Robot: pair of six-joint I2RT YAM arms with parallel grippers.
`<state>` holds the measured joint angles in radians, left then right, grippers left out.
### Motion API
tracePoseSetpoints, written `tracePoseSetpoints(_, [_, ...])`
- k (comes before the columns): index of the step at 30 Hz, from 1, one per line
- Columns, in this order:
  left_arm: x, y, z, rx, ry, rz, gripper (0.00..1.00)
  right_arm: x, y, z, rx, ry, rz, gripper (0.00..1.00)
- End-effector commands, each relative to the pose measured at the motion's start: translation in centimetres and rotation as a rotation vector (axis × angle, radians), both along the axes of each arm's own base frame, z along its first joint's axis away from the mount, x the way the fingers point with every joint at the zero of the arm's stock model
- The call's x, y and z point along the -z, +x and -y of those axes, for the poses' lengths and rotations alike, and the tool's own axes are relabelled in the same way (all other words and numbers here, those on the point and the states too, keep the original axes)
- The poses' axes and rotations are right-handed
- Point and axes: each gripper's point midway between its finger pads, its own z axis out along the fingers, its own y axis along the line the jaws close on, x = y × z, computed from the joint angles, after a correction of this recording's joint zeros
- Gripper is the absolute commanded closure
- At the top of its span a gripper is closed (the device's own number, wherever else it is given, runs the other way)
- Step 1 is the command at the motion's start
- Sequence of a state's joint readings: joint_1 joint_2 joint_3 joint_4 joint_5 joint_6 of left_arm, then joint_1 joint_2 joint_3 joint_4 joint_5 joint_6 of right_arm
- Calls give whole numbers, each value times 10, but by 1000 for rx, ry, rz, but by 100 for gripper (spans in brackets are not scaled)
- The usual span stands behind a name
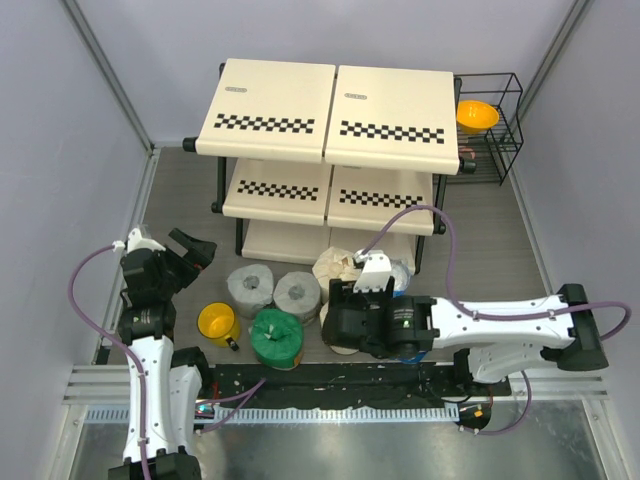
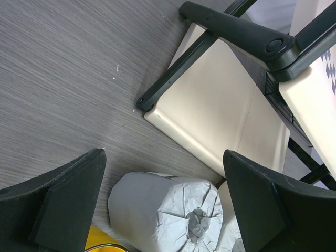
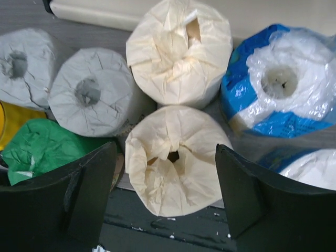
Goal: Place and organize the paper towels onto the shelf
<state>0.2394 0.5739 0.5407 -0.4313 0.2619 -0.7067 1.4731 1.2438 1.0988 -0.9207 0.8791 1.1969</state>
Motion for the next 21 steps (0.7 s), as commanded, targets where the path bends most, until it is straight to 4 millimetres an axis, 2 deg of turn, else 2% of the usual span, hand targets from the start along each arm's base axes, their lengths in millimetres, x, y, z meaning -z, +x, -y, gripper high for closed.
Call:
tracePoseSetpoints(1, [-10, 2, 1, 5, 0, 30, 0, 2, -11, 17, 81, -55, 12, 19])
tracePoseSetpoints(7, [-10, 2, 1, 7, -1, 29, 0, 20, -24, 30, 138, 10, -41, 19])
tracePoseSetpoints(12, [-9, 2, 1, 7, -2, 27, 0, 25, -22, 43, 163, 80, -39, 19])
tracePoseSetpoints(17, [-9, 2, 1, 5, -1, 27, 0, 28, -21, 48, 163, 88, -30, 20])
tracePoseSetpoints(21, [-9, 2, 2, 8, -3, 26, 0, 32, -20, 45, 160, 98, -25, 19])
